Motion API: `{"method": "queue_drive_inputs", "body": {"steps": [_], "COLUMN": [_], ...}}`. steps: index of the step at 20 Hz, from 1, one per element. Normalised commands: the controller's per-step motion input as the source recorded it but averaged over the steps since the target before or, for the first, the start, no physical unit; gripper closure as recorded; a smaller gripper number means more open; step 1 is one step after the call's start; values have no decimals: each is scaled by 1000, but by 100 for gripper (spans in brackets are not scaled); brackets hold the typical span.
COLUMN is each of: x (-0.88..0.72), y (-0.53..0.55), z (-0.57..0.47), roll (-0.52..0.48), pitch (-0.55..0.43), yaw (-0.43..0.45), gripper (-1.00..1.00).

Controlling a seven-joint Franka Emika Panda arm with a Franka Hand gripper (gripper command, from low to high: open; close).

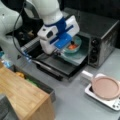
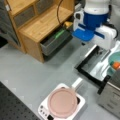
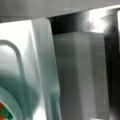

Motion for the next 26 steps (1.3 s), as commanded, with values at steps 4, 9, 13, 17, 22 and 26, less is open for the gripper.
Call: {"method": "queue_drive_inputs", "body": {"steps": [4,9,13,17,22,26], "x": [609,450,235,162,195,196], "y": [-215,-236,-144,-138,-49,95], "z": [414,294,221,161,85,8], "roll": [-204,-171,-143,-188,-198,-160], "pitch": [391,304,313,372,309,237], "yaw": [529,328,273,268,188,143], "gripper": [-100,-100,-100,-100,-100,-100]}}
